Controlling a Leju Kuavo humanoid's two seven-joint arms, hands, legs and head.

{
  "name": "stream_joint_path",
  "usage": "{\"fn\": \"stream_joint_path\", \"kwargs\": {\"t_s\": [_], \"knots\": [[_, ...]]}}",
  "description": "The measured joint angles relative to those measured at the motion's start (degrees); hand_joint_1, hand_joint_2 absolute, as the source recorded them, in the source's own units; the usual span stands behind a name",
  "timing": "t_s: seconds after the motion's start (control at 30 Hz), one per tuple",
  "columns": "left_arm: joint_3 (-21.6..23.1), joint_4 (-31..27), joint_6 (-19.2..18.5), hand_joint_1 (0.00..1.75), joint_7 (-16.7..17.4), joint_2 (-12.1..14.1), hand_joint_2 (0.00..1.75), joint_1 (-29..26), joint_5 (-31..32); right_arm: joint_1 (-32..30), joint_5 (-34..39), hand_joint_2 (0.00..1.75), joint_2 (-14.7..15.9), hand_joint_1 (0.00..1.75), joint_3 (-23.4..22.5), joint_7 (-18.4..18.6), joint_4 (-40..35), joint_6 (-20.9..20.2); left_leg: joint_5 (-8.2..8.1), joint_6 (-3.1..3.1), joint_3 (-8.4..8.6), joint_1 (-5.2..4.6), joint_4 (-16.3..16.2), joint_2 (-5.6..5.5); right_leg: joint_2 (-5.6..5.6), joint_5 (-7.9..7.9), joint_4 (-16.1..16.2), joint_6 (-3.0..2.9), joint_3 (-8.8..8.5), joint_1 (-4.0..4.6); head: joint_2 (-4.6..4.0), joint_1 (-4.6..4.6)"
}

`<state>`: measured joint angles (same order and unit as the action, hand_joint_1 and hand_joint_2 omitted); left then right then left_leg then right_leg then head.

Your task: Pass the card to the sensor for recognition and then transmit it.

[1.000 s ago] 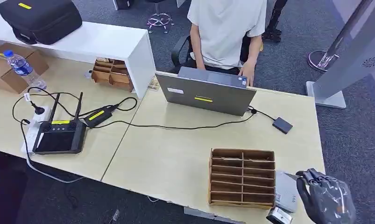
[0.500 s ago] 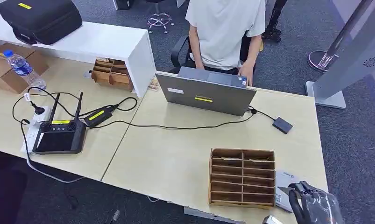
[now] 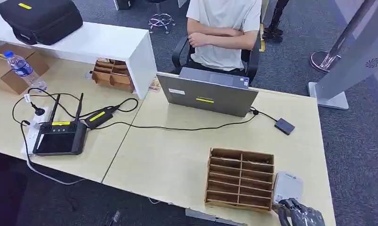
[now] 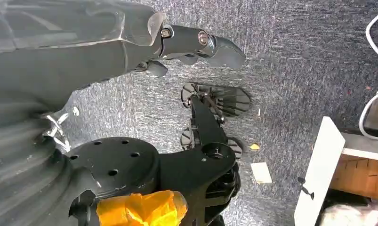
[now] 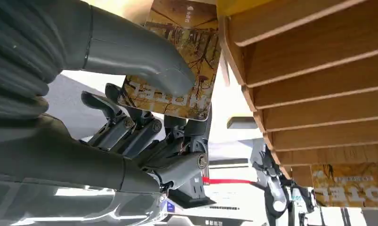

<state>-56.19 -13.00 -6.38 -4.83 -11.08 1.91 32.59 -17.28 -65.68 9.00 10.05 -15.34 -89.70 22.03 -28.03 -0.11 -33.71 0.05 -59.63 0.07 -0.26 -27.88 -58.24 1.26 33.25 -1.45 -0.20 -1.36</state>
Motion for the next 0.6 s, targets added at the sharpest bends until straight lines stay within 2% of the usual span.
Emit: {"fn": "stream_joint_path", "kwargs": {"t_s": [0.37, 0.53, 0.6], "knots": [[0.0, 0.0, -0.1, 0.00, 0.0, 0.0, 1.75, 0.2, 1.1, 2.1, -1.0, 1.75, -0.3, 1.75, 0.4, -0.1, 0.4, 0.7, 0.00, 0.00, 0.00, 0.00, 0.0, 0.01, 0.02, 0.00, 0.0, 0.00, -0.01, 0.01, 0.00, 0.00], [0.0, 0.0, -0.3, 0.00, 0.1, 0.0, 1.75, 0.2, 2.6, 4.7, -4.0, 1.75, -0.6, 1.75, 0.0, -1.0, -3.3, 4.6, 0.01, 0.00, 0.01, 0.00, 0.0, 0.03, 0.04, 0.01, 0.0, -0.01, 0.00, 0.01, 0.00, -0.02], [0.0, 0.0, -0.3, 0.00, 0.2, 0.0, 1.75, 0.2, 2.9, 6.1, -4.6, 1.75, -0.9, 1.75, -0.3, -1.0, -5.6, 5.0, 0.01, 0.00, 0.05, 0.00, 0.0, 0.08, 0.06, 0.01, 0.0, -0.01, -0.01, 0.02, 0.00, -0.02]]}}
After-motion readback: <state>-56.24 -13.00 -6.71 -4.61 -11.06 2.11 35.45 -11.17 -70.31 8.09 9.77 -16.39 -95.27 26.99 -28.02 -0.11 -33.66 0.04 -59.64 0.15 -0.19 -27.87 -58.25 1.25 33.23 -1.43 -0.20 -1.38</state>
